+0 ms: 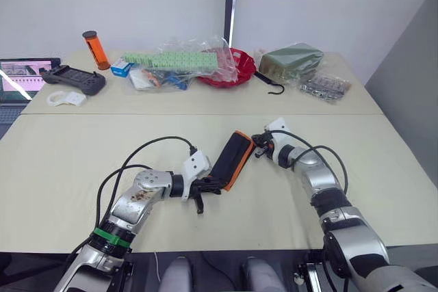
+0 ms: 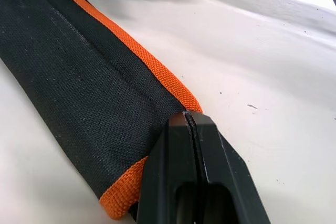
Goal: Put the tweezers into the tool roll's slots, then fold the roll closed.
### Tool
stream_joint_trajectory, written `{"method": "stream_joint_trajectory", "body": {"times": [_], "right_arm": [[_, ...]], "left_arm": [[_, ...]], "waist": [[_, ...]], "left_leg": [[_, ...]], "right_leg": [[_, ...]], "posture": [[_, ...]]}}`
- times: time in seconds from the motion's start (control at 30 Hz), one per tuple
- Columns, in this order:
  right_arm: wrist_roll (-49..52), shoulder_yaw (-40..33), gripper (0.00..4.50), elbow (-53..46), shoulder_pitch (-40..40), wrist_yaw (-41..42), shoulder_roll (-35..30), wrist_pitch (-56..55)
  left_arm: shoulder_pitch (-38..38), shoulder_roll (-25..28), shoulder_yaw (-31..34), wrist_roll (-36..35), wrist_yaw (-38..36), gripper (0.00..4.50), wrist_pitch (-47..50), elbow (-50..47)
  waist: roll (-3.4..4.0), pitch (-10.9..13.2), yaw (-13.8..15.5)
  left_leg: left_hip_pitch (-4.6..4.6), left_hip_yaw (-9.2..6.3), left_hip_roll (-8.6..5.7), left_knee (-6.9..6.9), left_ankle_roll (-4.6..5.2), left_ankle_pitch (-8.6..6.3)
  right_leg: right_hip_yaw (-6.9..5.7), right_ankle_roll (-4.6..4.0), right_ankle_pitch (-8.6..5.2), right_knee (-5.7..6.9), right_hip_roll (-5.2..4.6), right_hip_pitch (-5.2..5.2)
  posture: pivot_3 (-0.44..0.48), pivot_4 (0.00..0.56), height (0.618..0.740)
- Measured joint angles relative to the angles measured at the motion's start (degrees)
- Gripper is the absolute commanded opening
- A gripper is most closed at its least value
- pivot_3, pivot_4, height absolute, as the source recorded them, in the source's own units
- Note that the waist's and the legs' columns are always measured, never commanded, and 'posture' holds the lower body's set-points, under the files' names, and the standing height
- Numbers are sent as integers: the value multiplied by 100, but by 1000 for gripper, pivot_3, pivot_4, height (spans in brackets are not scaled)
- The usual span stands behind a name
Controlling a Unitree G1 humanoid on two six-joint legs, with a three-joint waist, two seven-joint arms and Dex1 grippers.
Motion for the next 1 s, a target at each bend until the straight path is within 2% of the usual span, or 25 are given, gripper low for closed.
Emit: {"method": "stream_joint_trajectory", "body": {"times": [0.13,0.2,0.33,0.4,0.47,0.5,0.67,0.73,0.8,0.9,1.0], "right_arm": [[38,-162,0,111,5,39,85,-240],[195,-317,0,-65,155,179,111,-391],[658,-655,0,-909,603,628,37,-381],[787,-705,0,-1441,749,814,-185,-191],[863,-813,0,-1835,818,915,-472,-60],[903,-893,545,-2041,847,992,-647,21],[1052,-928,2153,-2827,1247,1548,-1240,292],[1177,-1013,2776,-3046,1520,1741,-1516,441],[1239,-1185,3510,-3169,1762,1875,-1814,615],[1401,-1331,4473,-3473,2046,2041,-2003,735],[1478,-1466,4473,-3626,2391,2113,-2124,821]], "left_arm": [[19,-17,130,-74,-2,24,5,14],[165,-163,429,-444,-46,24,136,6],[229,-368,1356,-1317,187,24,530,-316],[112,-196,1838,-1528,378,555,685,-486],[112,82,2198,-1577,484,1169,733,-551],[135,202,2330,-1570,525,1552,717,-555],[557,881,2817,-1166,628,3221,180,-225],[900,1268,3111,-930,638,3828,-191,-12],[1114,1438,3496,-813,689,4491,-439,246],[1401,1560,3893,-742,784,4500,-698,323],[1793,1653,4143,-653,825,4500,-876,320]], "waist": [[-1,-1,1],[13,12,-3],[42,80,9],[45,93,9],[49,97,-5],[52,100,-3],[50,117,-5],[53,132,-2],[54,148,14],[45,159,33],[45,159,30]], "left_leg": [[-2,-1,0,3,0,0],[-26,-1,1,3,0,0],[-161,-10,-4,25,2,3],[-202,-8,-15,36,1,3],[-196,-7,-14,24,1,2],[-195,-7,-14,20,1,3],[-192,-4,-8,16,1,3],[-193,0,-7,16,1,3],[-196,4,-7,17,1,3],[-196,3,-5,20,0,4],[-196,4,-5,18,0,4]], "right_leg": [[-1,25,-13,0,0,-2],[-1,23,-12,-1,0,-22],[-2,0,30,39,0,-159],[7,0,32,87,-7,-217],[6,-2,34,86,-6,-217],[6,-2,33,83,-6,-218],[4,-3,30,68,-1,-217],[6,-4,29,60,-3,-217],[6,-4,29,48,-5,-217],[4,-4,29,48,-5,-214],[5,-4,29,47,-6,-214]], "posture": [[0,150,740],[0,150,740],[0,150,740],[0,150,740],[0,150,740],[0,150,740],[0,150,740],[0,150,740],[0,150,740],[0,150,740],[0,150,740]]}}
